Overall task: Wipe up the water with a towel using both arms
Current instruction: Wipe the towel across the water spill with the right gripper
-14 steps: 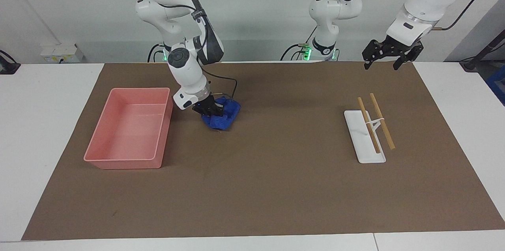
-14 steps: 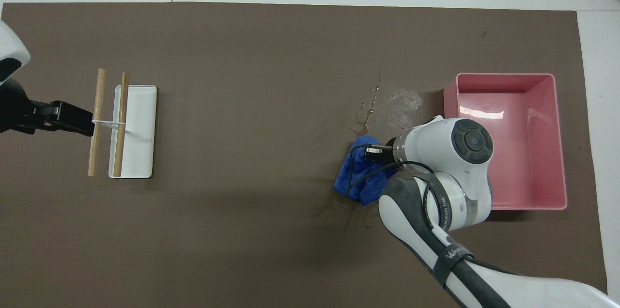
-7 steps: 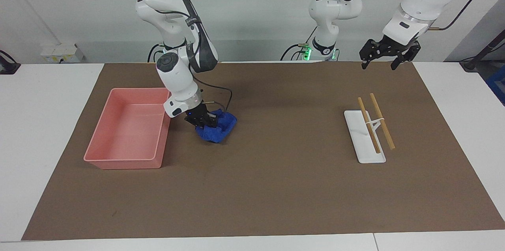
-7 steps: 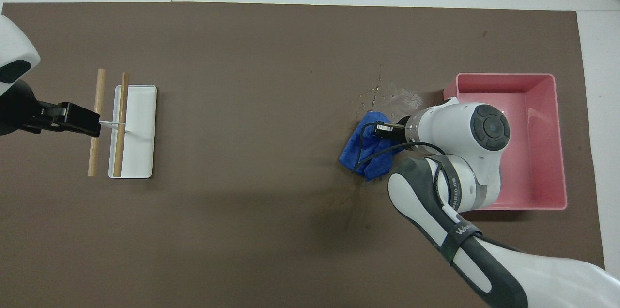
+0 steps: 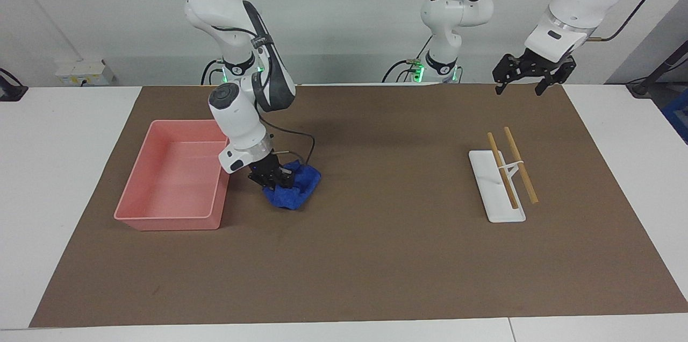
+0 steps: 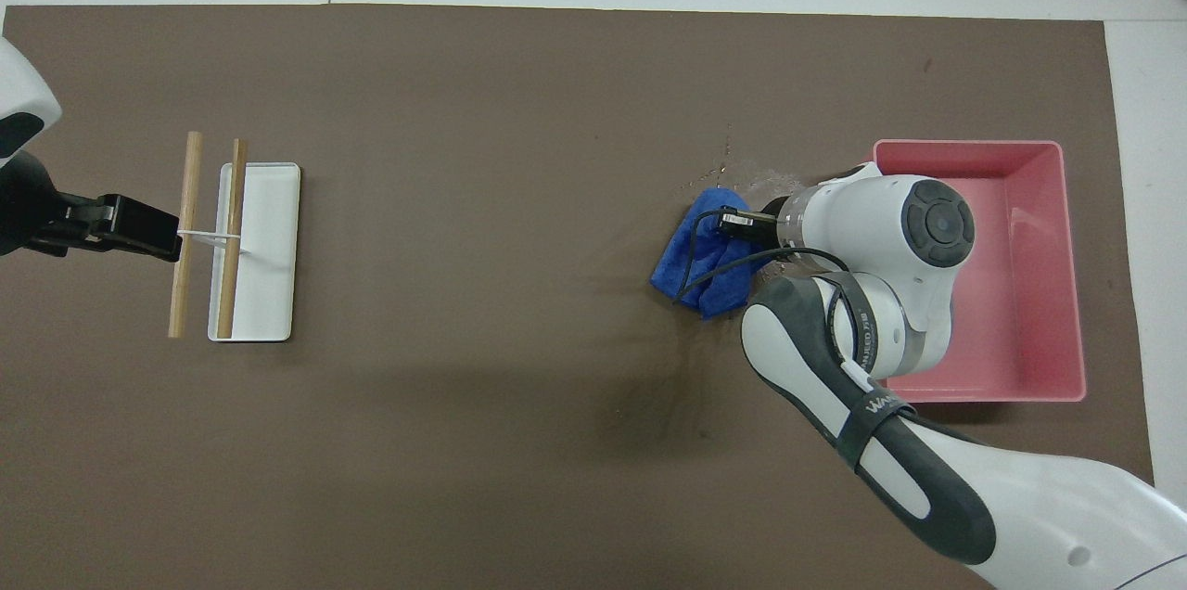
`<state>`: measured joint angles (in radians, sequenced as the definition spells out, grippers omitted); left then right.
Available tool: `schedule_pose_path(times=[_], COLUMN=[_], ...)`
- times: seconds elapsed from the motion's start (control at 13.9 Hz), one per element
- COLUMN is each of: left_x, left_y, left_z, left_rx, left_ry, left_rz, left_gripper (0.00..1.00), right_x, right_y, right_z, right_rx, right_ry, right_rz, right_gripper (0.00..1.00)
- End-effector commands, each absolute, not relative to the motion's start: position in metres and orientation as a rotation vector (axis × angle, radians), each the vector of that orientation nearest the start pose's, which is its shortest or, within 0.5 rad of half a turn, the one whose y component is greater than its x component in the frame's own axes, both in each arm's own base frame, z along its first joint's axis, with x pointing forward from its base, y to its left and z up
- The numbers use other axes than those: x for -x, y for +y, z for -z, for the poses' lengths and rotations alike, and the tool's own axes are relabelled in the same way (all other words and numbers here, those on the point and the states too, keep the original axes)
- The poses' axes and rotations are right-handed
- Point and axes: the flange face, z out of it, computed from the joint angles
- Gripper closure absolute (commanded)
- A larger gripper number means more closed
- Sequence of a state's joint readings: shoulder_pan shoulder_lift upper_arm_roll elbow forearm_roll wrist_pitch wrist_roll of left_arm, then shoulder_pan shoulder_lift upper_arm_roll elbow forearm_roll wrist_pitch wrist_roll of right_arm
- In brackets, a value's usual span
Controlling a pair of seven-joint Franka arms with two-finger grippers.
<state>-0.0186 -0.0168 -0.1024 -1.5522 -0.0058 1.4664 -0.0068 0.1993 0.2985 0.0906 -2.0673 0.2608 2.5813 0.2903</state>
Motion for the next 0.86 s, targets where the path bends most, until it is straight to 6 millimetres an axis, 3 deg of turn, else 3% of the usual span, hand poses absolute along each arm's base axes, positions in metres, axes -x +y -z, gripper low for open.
schedule_pose_path(times=[0.0,0.29,0.43,0.79], left_x=[-0.528,-0.529,-0.529,-0.529], left_y=[-0.063,-0.058,-0.060,-0.059], left_z=[-0.635,-0.635,-0.635,-0.635], left_rx=[3.113,3.114,3.114,3.114], left_ry=[0.180,0.166,0.170,0.168], left_rz=[-0.104,-0.104,-0.104,-0.104], left_gripper=[0.00,0.00,0.00,0.00], right_x=[-0.586,-0.567,-0.555,-0.542], right_y=[0.164,0.173,0.190,0.207], right_z=[-0.298,-0.290,-0.288,-0.293], right_rx=[2.893,2.911,2.920,2.932], right_ry=[0.263,0.232,0.185,0.155], right_rz=[0.218,0.165,0.136,0.019], right_gripper=[1.00,1.00,1.00,1.00])
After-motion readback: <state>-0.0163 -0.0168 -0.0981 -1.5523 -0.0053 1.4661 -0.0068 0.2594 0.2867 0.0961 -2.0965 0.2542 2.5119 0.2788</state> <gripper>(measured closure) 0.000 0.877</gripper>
